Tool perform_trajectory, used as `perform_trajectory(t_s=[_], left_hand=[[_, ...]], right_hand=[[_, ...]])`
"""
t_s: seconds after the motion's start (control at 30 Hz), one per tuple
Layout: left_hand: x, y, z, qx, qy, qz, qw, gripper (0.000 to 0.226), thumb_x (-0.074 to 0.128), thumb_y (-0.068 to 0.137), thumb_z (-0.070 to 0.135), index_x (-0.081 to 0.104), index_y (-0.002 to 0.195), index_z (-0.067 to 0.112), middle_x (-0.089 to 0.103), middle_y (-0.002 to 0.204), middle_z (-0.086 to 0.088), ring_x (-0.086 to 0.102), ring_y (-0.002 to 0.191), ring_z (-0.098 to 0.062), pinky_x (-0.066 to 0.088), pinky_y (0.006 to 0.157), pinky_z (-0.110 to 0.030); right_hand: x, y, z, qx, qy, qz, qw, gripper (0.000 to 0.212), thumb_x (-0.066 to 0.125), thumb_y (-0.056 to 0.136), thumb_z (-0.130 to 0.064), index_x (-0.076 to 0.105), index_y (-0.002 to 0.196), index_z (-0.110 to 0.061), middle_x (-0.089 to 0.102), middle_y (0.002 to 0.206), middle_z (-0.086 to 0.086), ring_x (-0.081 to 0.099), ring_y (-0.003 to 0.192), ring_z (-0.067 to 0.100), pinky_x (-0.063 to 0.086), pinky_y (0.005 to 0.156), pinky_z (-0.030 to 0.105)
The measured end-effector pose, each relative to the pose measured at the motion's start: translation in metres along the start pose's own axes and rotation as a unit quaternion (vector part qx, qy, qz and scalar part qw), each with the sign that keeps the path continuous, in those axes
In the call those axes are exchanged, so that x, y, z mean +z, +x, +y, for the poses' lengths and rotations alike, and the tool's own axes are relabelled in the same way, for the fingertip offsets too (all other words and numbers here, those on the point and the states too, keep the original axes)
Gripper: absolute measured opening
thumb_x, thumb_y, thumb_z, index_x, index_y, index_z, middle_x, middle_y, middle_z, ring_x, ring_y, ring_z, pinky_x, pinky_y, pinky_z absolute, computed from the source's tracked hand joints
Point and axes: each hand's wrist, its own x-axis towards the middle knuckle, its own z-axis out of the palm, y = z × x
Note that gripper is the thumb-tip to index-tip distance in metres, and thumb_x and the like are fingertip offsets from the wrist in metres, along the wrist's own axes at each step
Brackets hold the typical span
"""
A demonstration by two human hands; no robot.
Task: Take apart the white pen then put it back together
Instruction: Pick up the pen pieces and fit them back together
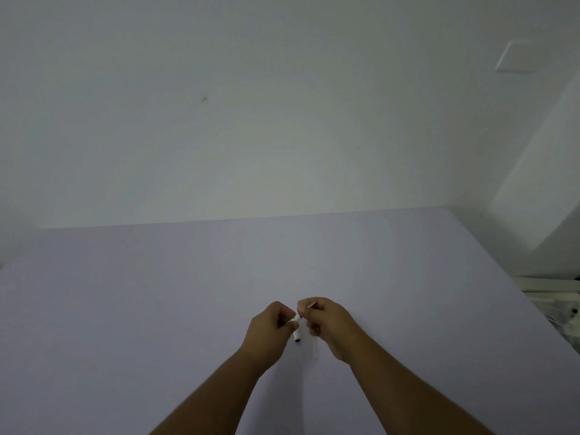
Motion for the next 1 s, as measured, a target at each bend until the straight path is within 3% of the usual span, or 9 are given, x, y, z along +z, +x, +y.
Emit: perform_trajectory(t_s=[0.07,0.2,0.33,0.5,0.63,0.77,0.9,1.0], left_hand=[[-0.0005,0.0011,0.0005,0.005,0.008,0.004,1.000,0.007,0.062,0.090,0.019,0.058,0.084,0.018,0.056,0.074,0.004,0.045,0.062,-0.008,0.039,0.058,-0.016],[0.0013,0.0020,0.0039,0.021,0.011,0.012,1.000,0.004,0.060,0.091,0.017,0.059,0.087,0.016,0.060,0.079,0.002,0.050,0.067,-0.008,0.042,0.063,-0.017],[-0.0006,0.0047,0.0068,0.022,0.008,0.018,1.000,0.003,0.060,0.091,0.017,0.059,0.089,0.015,0.057,0.076,0.005,0.048,0.064,-0.006,0.040,0.060,-0.015],[0.0024,0.0043,0.0061,0.034,0.033,0.031,0.998,0.003,0.060,0.092,0.018,0.058,0.090,0.016,0.056,0.073,0.007,0.048,0.063,-0.004,0.038,0.059,-0.013],[-0.0010,0.0054,0.0060,0.025,0.023,0.045,0.998,0.003,0.060,0.091,0.016,0.060,0.091,0.012,0.056,0.073,0.006,0.047,0.062,-0.005,0.038,0.058,-0.014],[0.0029,0.0039,0.0040,0.029,0.041,0.062,0.997,0.004,0.058,0.092,0.016,0.058,0.088,0.016,0.053,0.068,0.008,0.045,0.058,-0.003,0.035,0.054,-0.012],[0.0073,0.0015,0.0018,0.006,0.007,0.085,0.996,0.007,0.060,0.092,0.019,0.063,0.093,0.013,0.059,0.074,0.006,0.050,0.063,-0.003,0.037,0.056,-0.011],[0.0041,0.0009,0.0020,-0.057,-0.080,0.060,0.993,0.010,0.061,0.090,0.018,0.064,0.099,0.015,0.067,0.090,-0.001,0.060,0.078,-0.012,0.048,0.068,-0.020]], right_hand=[[0.0003,0.0005,-0.0012,-0.006,-0.016,0.011,1.000,0.007,0.065,0.087,-0.018,0.068,0.084,-0.012,0.060,0.070,0.000,0.051,0.063,0.012,0.045,0.065,0.025],[0.0027,0.0031,-0.0010,0.020,-0.041,0.055,0.997,0.027,0.068,0.084,-0.035,0.063,0.079,-0.009,0.050,0.059,-0.001,0.044,0.055,0.013,0.043,0.056,0.024],[0.0012,0.0037,0.0009,-0.010,0.034,0.027,0.999,0.010,0.066,0.087,-0.020,0.070,0.088,-0.012,0.059,0.071,0.002,0.049,0.065,0.015,0.046,0.068,0.029],[0.0033,0.0035,-0.0028,0.001,0.003,0.036,0.999,0.017,0.063,0.089,-0.023,0.064,0.078,-0.010,0.050,0.063,0.002,0.044,0.057,0.013,0.042,0.058,0.026],[0.0048,0.0017,-0.0010,-0.017,0.047,0.026,0.998,0.012,0.061,0.090,-0.018,0.071,0.083,-0.015,0.058,0.070,0.001,0.046,0.062,0.013,0.044,0.066,0.028],[0.0050,0.0042,-0.0020,-0.012,0.037,0.034,0.999,0.017,0.059,0.091,-0.013,0.072,0.080,-0.010,0.053,0.065,0.005,0.045,0.059,0.014,0.044,0.064,0.027],[0.0070,0.0064,-0.0068,-0.007,0.027,0.031,0.999,0.020,0.058,0.091,-0.012,0.071,0.076,-0.009,0.055,0.066,0.006,0.047,0.060,0.014,0.045,0.062,0.026],[0.0081,0.0087,-0.0071,-0.007,0.032,0.026,0.999,0.020,0.058,0.091,-0.011,0.071,0.076,-0.010,0.058,0.070,0.006,0.050,0.062,0.013,0.047,0.063,0.025]])
